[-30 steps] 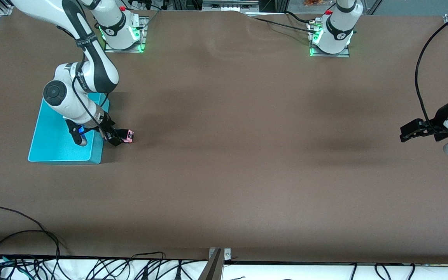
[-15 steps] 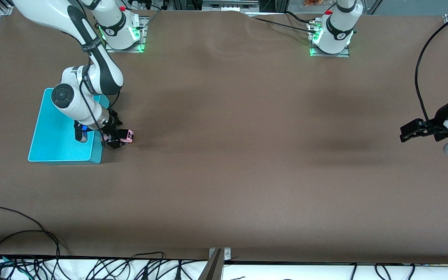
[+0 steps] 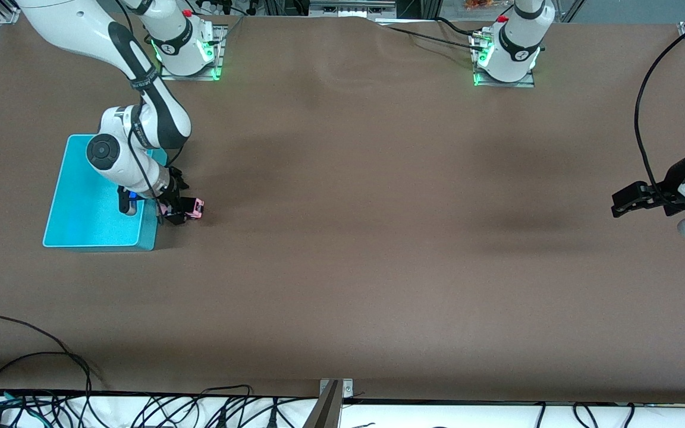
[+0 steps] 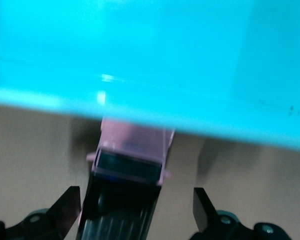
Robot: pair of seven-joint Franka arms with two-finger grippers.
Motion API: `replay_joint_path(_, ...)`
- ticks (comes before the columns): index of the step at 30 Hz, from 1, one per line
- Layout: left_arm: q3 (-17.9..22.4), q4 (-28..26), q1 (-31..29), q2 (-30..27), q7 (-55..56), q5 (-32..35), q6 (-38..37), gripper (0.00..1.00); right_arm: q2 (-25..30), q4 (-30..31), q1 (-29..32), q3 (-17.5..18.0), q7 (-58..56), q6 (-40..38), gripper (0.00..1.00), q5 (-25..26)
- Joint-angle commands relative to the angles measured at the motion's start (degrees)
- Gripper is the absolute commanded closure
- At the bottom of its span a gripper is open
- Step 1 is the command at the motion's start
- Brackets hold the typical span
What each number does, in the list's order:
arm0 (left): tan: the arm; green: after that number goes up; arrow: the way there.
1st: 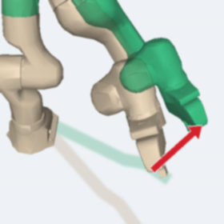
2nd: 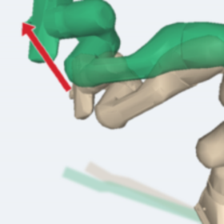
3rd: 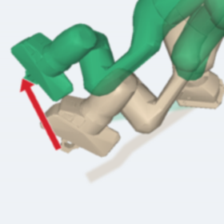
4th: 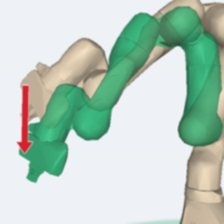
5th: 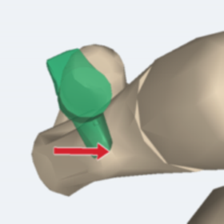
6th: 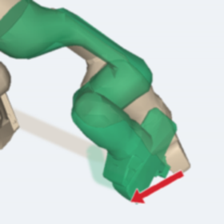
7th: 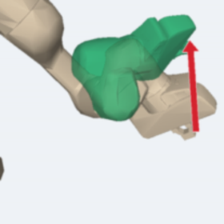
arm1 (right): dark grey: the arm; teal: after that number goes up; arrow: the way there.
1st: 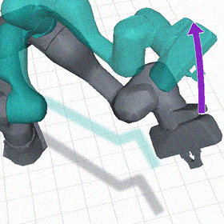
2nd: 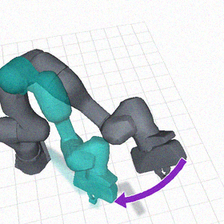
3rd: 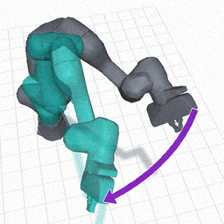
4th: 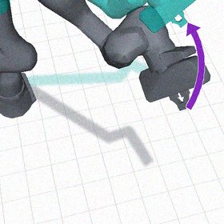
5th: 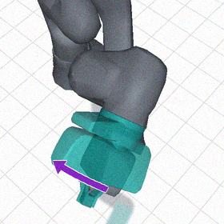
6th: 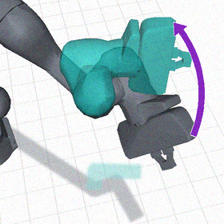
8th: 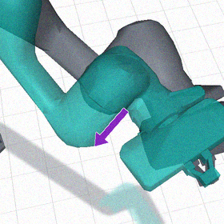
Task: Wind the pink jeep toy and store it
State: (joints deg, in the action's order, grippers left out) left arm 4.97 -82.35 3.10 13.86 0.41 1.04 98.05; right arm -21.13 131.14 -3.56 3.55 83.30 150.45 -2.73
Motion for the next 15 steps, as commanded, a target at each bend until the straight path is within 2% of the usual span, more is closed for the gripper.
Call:
replay_joint_path(1, -0.14, -0.89, -0.20, -0.94, -1.11, 0.28, -0.05, 0.00, 0.48, 0.61, 0.40, -0.04, 0.81, 0.99, 0.00, 1.59)
replay_joint_path(2, -0.14, -0.89, -0.20, -0.94, -1.11, 0.28, -0.05, 0.00, 0.39, 0.61, 0.40, -0.04, 0.90, 1.07, 0.01, 1.59)
replay_joint_path(3, -0.14, -0.80, -0.20, -0.94, -1.11, 0.28, -0.05, 0.00, 0.48, 0.61, 0.40, -0.04, 0.99, 1.07, 0.12, 1.51)
replay_joint_path(5, -0.14, -0.80, -0.20, -0.85, -1.11, 0.28, -0.05, 0.00, 0.48, 0.52, 0.40, -0.04, 1.16, 1.16, 0.45, 1.50)
replay_joint_path(6, -0.14, -0.80, -0.20, -0.94, -1.11, 0.28, -0.05, 0.00, 0.57, 0.52, 0.40, -0.04, 1.16, 1.16, 0.57, 1.50)
replay_joint_path(9, -0.14, -0.80, -0.20, -0.94, -1.11, 0.28, -0.05, 0.00, 0.65, 0.43, 0.40, -0.04, 1.16, 1.34, 0.76, 1.50)
replay_joint_path(11, -0.14, -0.80, -0.20, -0.94, -1.11, 0.28, -0.05, 0.00, 0.83, 0.43, 0.40, -0.04, 1.16, 1.77, 0.96, 1.59)
replay_joint_path(12, -0.14, -0.80, -0.20, -0.94, -1.20, 0.28, -0.05, 0.00, 1.00, 0.08, 0.40, 0.05, 1.16, 2.56, 1.00, 1.59)
replay_joint_path(15, -0.14, -0.80, -0.20, -0.94, -1.11, 0.28, -0.05, 0.00, 1.88, -0.54, 0.40, 0.05, 0.99, 2.92, 1.00, 1.68)
